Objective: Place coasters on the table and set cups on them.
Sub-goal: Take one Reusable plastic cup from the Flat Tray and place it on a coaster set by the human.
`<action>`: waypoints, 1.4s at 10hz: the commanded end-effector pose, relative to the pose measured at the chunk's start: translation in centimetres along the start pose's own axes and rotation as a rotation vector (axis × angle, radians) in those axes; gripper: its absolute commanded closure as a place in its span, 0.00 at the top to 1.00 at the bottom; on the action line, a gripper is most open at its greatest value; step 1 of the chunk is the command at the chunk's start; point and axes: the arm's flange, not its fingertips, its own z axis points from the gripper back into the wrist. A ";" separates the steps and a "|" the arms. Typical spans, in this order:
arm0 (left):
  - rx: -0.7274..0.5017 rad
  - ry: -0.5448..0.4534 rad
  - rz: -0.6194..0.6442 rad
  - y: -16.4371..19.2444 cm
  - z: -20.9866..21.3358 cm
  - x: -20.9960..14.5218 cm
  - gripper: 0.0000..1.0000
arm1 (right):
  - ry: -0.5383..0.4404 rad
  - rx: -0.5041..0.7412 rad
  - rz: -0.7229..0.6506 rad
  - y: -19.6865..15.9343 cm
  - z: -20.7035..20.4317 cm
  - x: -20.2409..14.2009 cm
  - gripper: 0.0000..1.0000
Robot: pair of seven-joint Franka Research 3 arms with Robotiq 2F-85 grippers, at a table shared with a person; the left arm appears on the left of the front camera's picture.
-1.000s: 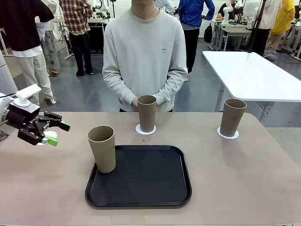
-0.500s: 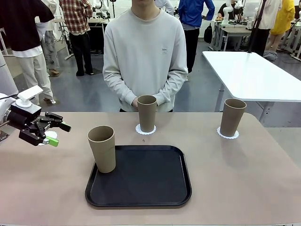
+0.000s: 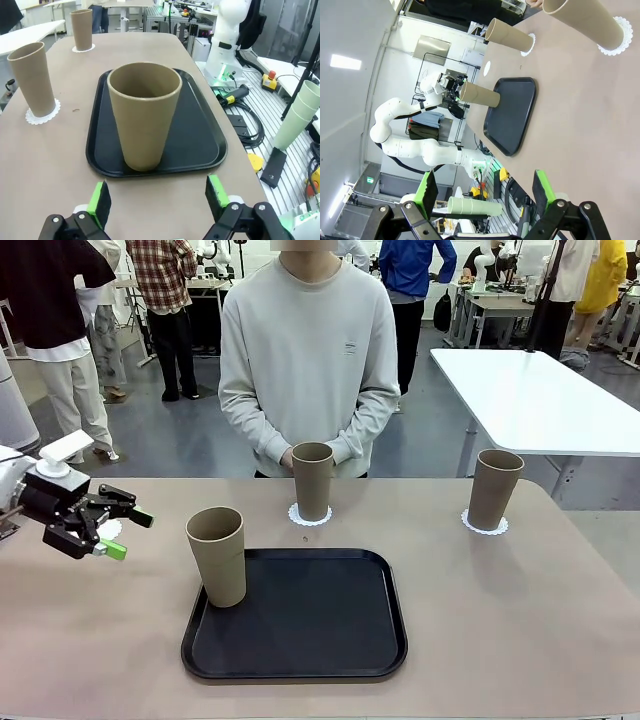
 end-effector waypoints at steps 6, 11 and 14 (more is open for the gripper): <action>0.010 -0.192 -0.022 2.0 -4.9 -2.6 1.00 | -0.006 0.006 0.001 -0.1 0.0 -0.2 1.00; -0.033 -0.186 -0.071 4.5 -7.9 -2.6 1.00 | -0.006 0.006 0.001 -0.1 0.0 -0.2 1.00; -0.052 -0.179 -0.070 5.6 -9.7 -3.0 1.00 | -0.006 0.006 0.001 -0.1 0.0 -0.2 1.00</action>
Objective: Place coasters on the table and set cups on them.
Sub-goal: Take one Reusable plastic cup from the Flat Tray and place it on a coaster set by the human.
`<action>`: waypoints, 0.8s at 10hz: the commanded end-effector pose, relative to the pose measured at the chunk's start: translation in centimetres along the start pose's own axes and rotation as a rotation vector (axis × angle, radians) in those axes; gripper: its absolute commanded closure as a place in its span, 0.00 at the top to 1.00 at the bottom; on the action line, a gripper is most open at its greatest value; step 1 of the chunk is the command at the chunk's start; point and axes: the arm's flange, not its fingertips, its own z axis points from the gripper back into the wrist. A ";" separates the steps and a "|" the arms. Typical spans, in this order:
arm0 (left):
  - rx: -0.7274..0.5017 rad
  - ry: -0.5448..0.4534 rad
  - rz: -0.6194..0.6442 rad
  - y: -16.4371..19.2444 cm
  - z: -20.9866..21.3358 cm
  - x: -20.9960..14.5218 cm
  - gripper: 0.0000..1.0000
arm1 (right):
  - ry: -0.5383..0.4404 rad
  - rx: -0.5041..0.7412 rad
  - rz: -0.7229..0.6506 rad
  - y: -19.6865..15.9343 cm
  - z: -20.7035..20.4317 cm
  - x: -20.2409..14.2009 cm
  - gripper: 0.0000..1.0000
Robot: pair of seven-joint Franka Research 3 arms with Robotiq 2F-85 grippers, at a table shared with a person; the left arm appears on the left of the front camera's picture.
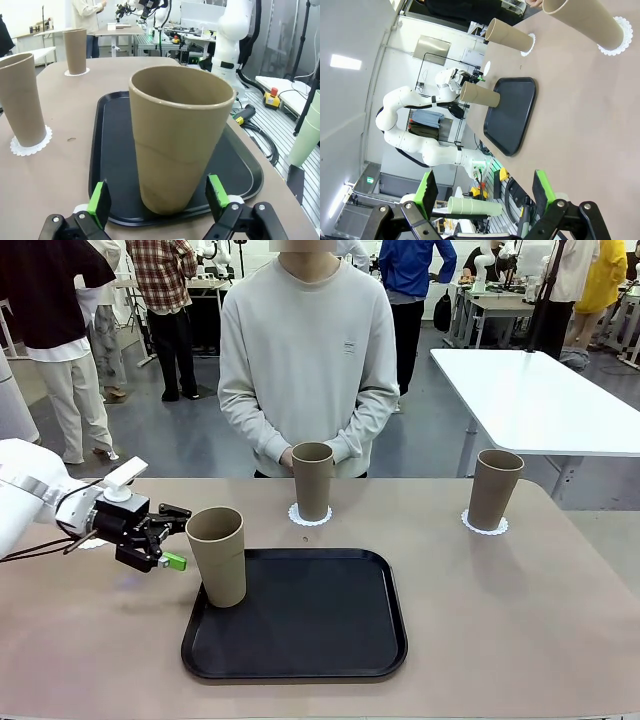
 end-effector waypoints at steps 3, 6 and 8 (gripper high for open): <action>-0.024 0.000 -0.030 0.9 -2.2 -0.8 1.00 | -0.006 0.006 0.001 -0.1 0.0 -0.2 1.00; -0.048 0.001 -0.040 0.9 -2.9 -0.8 1.00 | -0.006 0.006 0.001 -0.1 0.0 -0.2 1.00; -0.079 0.001 -0.051 1.1 -4.0 -1.0 1.00 | -0.006 0.006 0.001 -0.1 0.0 -0.2 1.00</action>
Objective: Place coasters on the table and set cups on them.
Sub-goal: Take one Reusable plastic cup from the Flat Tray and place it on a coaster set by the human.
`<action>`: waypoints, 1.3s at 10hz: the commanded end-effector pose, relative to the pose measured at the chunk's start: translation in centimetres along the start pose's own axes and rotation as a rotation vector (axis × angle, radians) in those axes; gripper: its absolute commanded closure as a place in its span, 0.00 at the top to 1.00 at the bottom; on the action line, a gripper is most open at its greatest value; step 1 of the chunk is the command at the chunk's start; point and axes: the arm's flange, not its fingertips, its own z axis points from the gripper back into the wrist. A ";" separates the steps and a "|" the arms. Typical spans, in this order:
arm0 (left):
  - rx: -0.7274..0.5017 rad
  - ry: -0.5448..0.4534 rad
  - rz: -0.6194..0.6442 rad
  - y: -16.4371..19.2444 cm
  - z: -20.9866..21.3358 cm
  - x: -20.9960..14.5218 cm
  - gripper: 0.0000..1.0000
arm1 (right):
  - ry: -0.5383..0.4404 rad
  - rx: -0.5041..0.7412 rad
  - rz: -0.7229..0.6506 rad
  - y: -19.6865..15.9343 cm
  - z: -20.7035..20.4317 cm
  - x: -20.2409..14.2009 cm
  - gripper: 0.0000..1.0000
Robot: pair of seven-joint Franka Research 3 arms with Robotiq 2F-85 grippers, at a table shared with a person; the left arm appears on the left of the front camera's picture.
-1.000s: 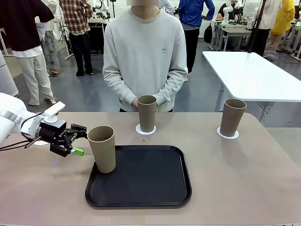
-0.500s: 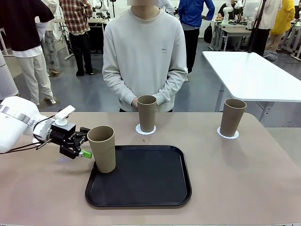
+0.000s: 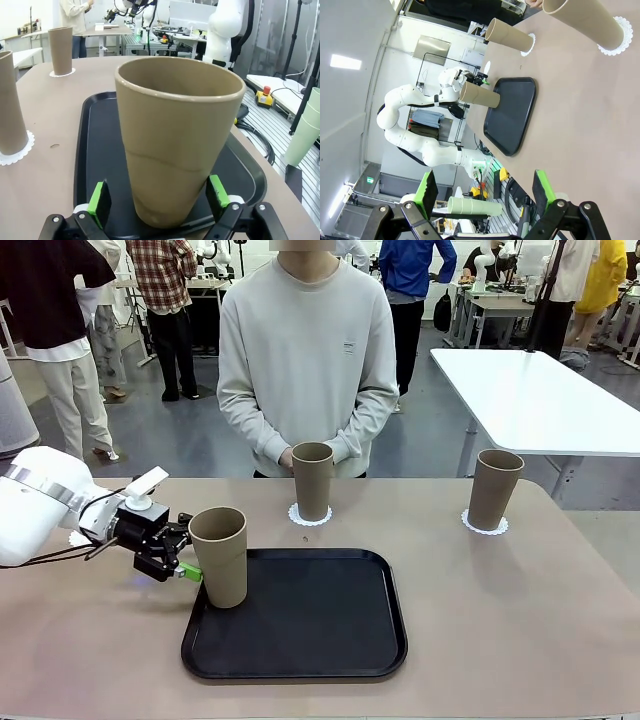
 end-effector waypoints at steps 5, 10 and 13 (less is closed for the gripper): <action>-0.083 0.037 -0.072 0.6 -2.9 -0.7 1.00 | -0.006 0.006 0.001 -0.1 0.0 -0.2 1.00; -0.141 0.008 -0.095 0.6 -4.7 -0.5 1.00 | -0.006 0.006 0.001 -0.1 0.0 -0.2 1.00; -0.169 -0.022 -0.133 0.4 -4.8 -0.4 0.40 | -0.006 0.006 0.001 -0.1 0.0 -0.2 1.00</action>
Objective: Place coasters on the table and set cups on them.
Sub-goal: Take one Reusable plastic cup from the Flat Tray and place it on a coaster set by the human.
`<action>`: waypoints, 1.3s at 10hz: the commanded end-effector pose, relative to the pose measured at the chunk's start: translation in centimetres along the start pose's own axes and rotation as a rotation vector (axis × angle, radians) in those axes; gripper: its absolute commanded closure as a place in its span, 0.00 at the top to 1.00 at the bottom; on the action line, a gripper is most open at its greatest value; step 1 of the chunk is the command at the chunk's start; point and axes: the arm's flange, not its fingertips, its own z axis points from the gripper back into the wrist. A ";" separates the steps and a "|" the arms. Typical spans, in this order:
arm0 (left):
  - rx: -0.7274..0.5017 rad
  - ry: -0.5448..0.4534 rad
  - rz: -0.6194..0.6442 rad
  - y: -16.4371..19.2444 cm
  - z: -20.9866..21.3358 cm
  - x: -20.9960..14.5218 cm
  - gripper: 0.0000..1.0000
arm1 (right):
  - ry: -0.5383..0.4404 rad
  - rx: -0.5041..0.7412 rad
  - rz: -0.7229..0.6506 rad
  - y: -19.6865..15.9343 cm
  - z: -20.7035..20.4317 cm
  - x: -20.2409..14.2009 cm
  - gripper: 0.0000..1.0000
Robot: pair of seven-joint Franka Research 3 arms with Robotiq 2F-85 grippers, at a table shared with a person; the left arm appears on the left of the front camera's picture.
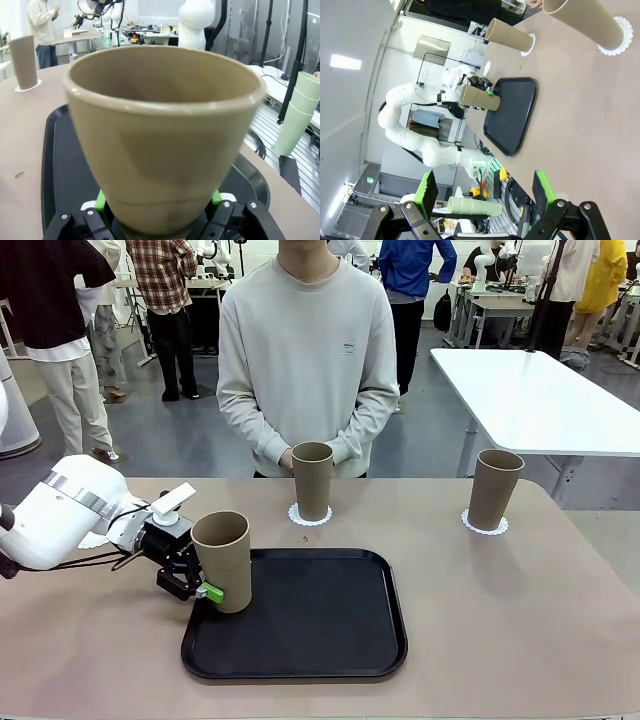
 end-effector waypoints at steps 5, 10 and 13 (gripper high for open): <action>0.079 0.003 0.013 -3.2 3.3 4.3 0.67 | -0.006 0.006 0.001 -0.1 0.0 -0.2 1.00; 0.347 -0.043 0.128 -9.0 14.2 14.1 0.67 | -0.006 0.006 0.001 -0.1 0.0 -0.2 1.00; 0.351 -0.024 0.116 -9.2 15.7 14.7 0.67 | -0.006 0.006 0.001 -0.1 0.0 -0.2 1.00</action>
